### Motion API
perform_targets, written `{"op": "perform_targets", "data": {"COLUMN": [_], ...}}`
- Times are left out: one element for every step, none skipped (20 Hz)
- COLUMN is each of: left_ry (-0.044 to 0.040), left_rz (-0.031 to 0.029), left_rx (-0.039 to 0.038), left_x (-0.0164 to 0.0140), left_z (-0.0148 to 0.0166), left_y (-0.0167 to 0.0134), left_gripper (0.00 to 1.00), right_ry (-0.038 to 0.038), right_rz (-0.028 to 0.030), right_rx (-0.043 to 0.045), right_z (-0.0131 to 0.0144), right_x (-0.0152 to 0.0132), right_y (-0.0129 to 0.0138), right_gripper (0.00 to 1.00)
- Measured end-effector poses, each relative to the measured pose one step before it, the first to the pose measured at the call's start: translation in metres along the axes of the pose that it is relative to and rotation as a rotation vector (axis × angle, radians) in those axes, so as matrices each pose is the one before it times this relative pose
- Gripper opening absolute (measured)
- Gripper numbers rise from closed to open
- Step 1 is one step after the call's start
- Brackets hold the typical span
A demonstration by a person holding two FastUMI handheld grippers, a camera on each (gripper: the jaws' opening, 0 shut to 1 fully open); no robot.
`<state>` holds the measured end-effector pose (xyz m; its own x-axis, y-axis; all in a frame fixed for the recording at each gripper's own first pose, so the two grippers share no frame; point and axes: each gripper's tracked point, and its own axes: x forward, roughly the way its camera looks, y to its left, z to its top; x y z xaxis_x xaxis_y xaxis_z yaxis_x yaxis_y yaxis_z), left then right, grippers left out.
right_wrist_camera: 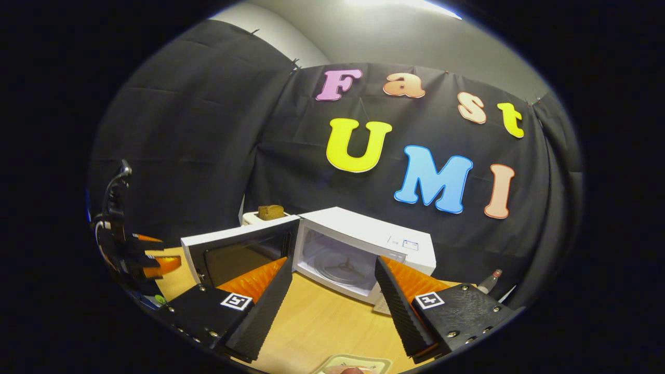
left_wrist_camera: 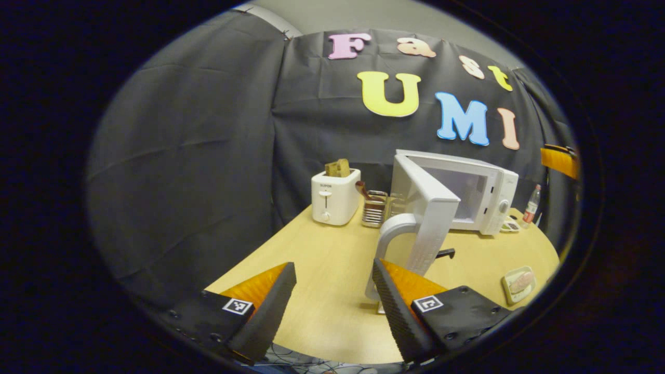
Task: Open the microwave oven with the left hand, put the food in, and close the microwave oven.
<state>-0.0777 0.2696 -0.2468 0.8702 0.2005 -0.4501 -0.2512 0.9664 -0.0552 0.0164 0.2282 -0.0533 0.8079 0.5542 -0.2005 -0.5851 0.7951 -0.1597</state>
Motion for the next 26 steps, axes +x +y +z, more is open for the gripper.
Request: {"op": "perform_targets", "data": {"left_ry": [-0.01535, -0.01686, -0.01552, -0.01432, -0.01575, -0.01626, -0.01759, -0.01802, -0.01826, -0.01798, -0.01704, -0.01811, -0.01629, -0.01427, -0.0108, -0.00721, -0.00467, -0.00254, -0.00013, 0.00343, 0.00228, 0.00219, 0.00485, 0.00847, 0.00596, 0.003], "left_rz": [0.02209, 0.0152, 0.01739, 0.0133, 0.01166, 0.00645, 0.00385, -0.00003, 0.0046, 0.00323, 0.00239, 0.0014, 0.00253, 0.00377, 0.00181, 0.00293, 0.00276, 0.00556, 0.00672, 0.00765, 0.00663, 0.00808, 0.00813, 0.00911, 0.00798, 0.00753], "left_rx": [-0.00584, -0.00856, -0.00842, -0.00658, -0.00432, -0.00451, -0.00584, -0.00502, -0.00073, 0.0021, 0.00466, 0.00662, 0.00747, 0.00555, 0.00233, 0.00104, 0.00129, 0.00349, 0.00369, 0.00244, 0.00201, 0.00169, 0.00111, -0.0015, -0.00315, -0.00357], "left_x": [-0.00831, -0.00827, -0.00874, -0.0069, -0.00839, -0.00677, -0.00595, -0.00409, -0.0052, -0.00371, -0.00348, -0.00381, -0.00389, -0.00259, -0.00385, -0.00312, -0.00213, -0.00207, -0.0011, -0.00119, -0.00208, -0.00176, -0.00152, -0.00074, -0.00051, -0.00257], "left_z": [0.00596, 0.00715, 0.0064, 0.00654, 0.00726, 0.00947, 0.00875, 0.00931, 0.00795, 0.00894, 0.00664, 0.00798, 0.00735, 0.00704, 0.00384, 0.00366, 0.00352, 0.00099, -0.00212, 0.00041, -0.0027, -0.00029, -0.00227, -0.00382, -0.00076, -0.00504], "left_y": [0.00066, 0.00055, 0.00064, 0.00041, -0.00025, -0.00199, -0.00358, -0.00362, -0.00283, -0.00274, -0.00513, -0.00457, -0.00459, -0.00347, -0.00312, -0.00329, -0.00226, -0.00216, -0.00161, -0.00072, -0.0018, -0.00034, 0.00007, 0.00005, -0.00062, 0.00095], "left_gripper": [0.96, 0.96, 0.96, 0.96, 0.96, 0.96, 0.96, 0.96, 0.96, 0.96, 0.96, 0.96, 0.96, 0.96, 0.96, 0.96, 0.96, 0.96, 0.95, 0.96, 0.95, 0.95, 0.96, 0.96, 0.96, 0.96], "right_ry": [0.01715, 0.02183, 0.02735, 0.02954, 0.02692, 0.03265, 0.0374, 0.03624, 0.0279, 0.01826, 0.01915, 0.02844, 0.03624, 0.04157, 0.03767, 0.03125, 0.02753, 0.0252, 0.02862, 0.03415, 0.02876, 0.02767, 0.02413, 0.02368, 0.02138, 0.02223], "right_rz": [0.02597, 0.02586, 0.01827, 0.02012, 0.02738, 0.03439, 0.03272, 0.03387, 0.02527, 0.02559, 0.03132, 0.03185, 0.03834, 0.03711, 0.02997, 0.02179, 0.02126, 0.02463, 0.02964, 0.03014, 0.0265, 0.0216, 0.01926, 0.01659, 0.0105, 0.00808], "right_rx": [-0.02316, -0.02328, -0.02152, -0.01426, -0.00558, -0.00376, -0.01028, -0.01803, -0.0192, -0.01628, -0.01198, -0.01149, -0.01337, -0.01844, -0.02448, -0.02402, -0.01788, -0.00788, -0.00069, 0.00034, -0.00516, -0.00884, -0.01085, -0.01312, -0.01473, -0.00921], "right_z": [-0.00766, -0.00751, -0.00941, -0.01006, -0.01068, -0.01127, -0.01212, -0.01236, -0.01357, -0.00986, -0.01166, -0.01232, -0.01264, -0.01393, -0.01492, -0.01121, -0.01089, -0.0085, -0.01133, -0.01116, -0.01002, -0.00767, -0.00866, -0.00825, -0.0071, -0.00601], "right_x": [0.00054, -0.00081, -0.00022, -0.00107, -0.00004, -0.00057, 0.00013, -0.00174, 0.00013, -0.00086, 0.00075, 0.00187, 0.00422, 0.003, 0.0022, 0.00151, 0.00513, 0.00435, 0.0045, 0.00329, 0.00314, 0.00318, 0.0039, 0.00437, 0.00617, 0.0032], "right_y": [-0.00467, -0.00588, -0.00522, -0.00455, -0.00097, 0.00038, 0.00155, 0.00059, 0.0006, 0.00018, 0.00325, 0.0019, 0.00324, 0.00371, 0.00475, 0.00204, -0.00003, 0.00214, 0.00551, 0.00372, 0.00396, 0.00236, 0.00495, 0.00217, 0.00137, 0.0004], "right_gripper": [0.98, 0.98, 0.98, 0.98, 0.98, 0.98, 0.98, 0.98, 0.98, 0.98, 0.98, 0.98, 0.98, 0.98, 0.99, 0.98, 0.99, 0.99, 0.99, 0.99, 0.98, 0.98, 0.98, 0.99, 0.99, 0.99]}}
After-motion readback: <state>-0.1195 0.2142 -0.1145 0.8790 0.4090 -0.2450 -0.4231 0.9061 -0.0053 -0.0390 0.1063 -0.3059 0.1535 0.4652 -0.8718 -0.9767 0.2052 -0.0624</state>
